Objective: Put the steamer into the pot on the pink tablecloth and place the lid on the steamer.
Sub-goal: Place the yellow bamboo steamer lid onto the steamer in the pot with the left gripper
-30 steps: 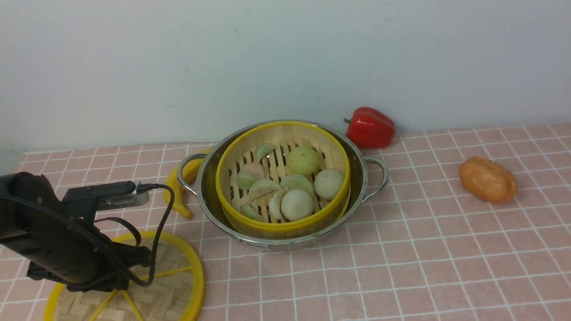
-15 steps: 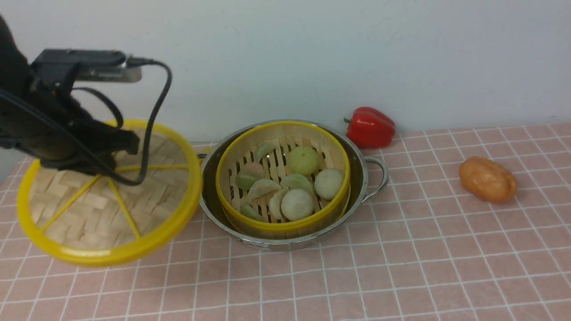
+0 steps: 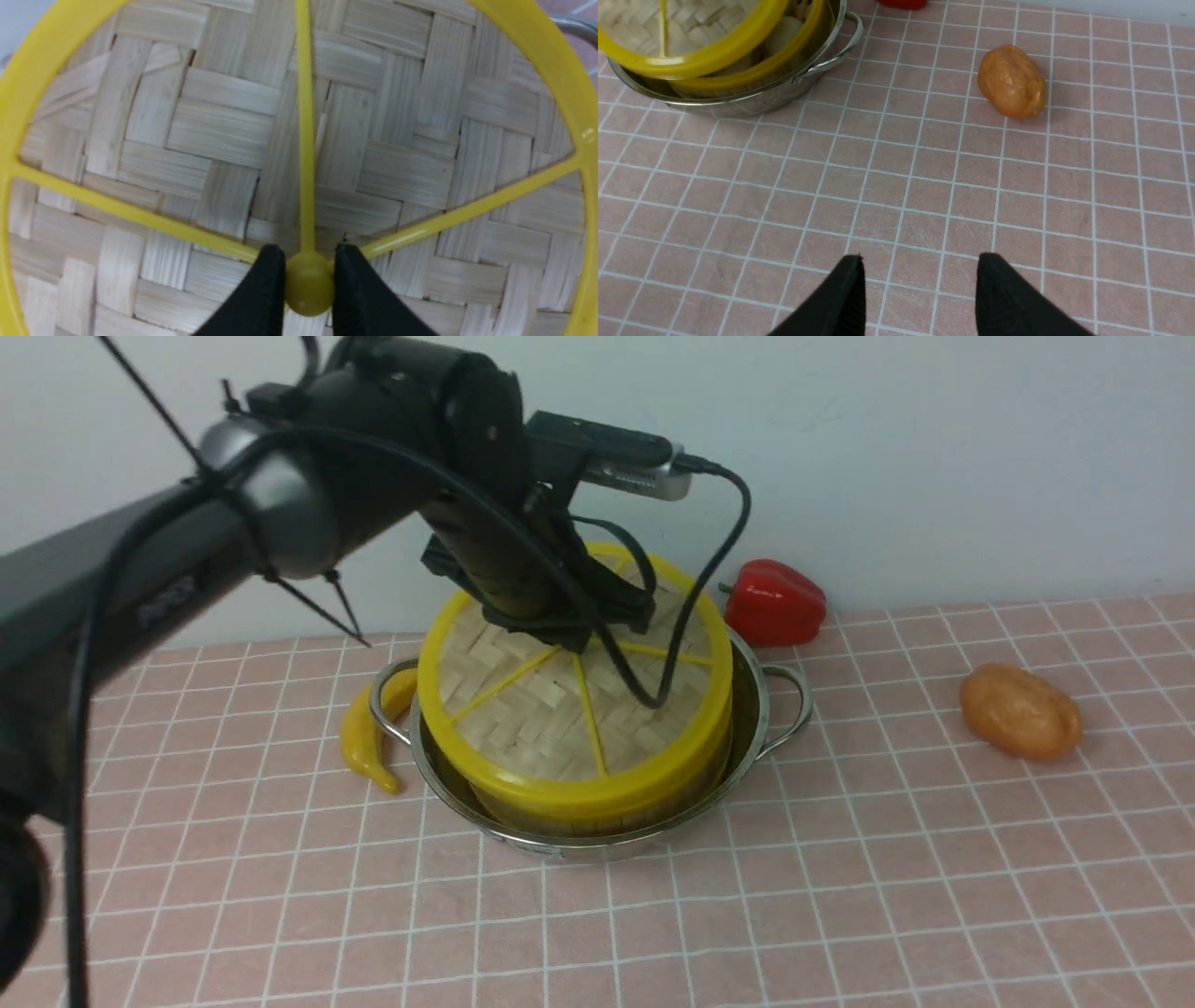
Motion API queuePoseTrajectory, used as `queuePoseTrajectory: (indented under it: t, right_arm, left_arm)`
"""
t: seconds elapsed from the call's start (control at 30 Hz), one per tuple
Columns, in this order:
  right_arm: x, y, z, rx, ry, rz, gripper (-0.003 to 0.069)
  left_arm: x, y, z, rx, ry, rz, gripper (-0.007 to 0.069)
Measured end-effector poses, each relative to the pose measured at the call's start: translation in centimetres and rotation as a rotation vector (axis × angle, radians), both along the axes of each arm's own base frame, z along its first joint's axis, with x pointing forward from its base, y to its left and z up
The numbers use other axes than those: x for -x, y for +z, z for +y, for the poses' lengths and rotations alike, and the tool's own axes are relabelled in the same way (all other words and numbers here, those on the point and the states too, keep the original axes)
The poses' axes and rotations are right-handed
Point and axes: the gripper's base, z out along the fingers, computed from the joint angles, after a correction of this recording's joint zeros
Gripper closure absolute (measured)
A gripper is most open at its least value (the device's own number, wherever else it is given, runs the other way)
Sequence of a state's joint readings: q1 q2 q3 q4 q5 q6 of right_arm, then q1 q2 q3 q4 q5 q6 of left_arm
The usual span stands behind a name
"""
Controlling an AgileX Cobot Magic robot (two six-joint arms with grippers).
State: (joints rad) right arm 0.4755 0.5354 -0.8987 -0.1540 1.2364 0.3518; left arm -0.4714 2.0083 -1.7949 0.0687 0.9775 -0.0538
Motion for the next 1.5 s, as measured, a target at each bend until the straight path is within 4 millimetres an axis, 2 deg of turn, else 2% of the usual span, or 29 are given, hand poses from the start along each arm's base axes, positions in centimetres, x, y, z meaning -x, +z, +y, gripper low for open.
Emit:
queuePoseTrajectory:
  t: [0.2, 0.4, 1.23, 1.3, 1.4, 1.43, 1.5]
  right_arm:
    - [0.0, 0.0, 0.1, -0.008, 0.001, 0.004, 0.0321]
    - [0.0, 0.0, 0.1, -0.010, 0.001, 0.004, 0.0321]
    - [0.0, 0.0, 0.1, -0.016, 0.002, 0.007, 0.0322]
    - [0.0, 0.0, 0.1, -0.016, 0.002, 0.007, 0.0322]
    - [0.0, 0.0, 0.1, -0.016, 0.002, 0.007, 0.0322]
    - [0.0, 0.0, 0.1, -0.016, 0.002, 0.007, 0.0322]
    - [0.0, 0.0, 0.1, -0.016, 0.002, 0.007, 0.0322]
  left_arm:
    - [-1.9, -2.0, -1.0, -0.016, -0.001, 0.007, 0.0503]
    - [-2.2, -3.3, -1.1, -0.036, 0.001, 0.033, 0.0503]
    - [-2.7, -4.1, -1.0, -0.074, 0.045, 0.030, 0.0499]
    - [-2.7, -4.1, -1.0, -0.075, 0.040, 0.028, 0.0480]
    - [-2.6, -3.6, -0.9, -0.078, 0.035, 0.020, 0.0377]
    - [-2.6, -2.5, -0.7, -0.088, 0.036, 0.004, 0.0284]
    - [-2.3, -0.6, -0.4, -0.095, 0.040, -0.015, 0.0195]
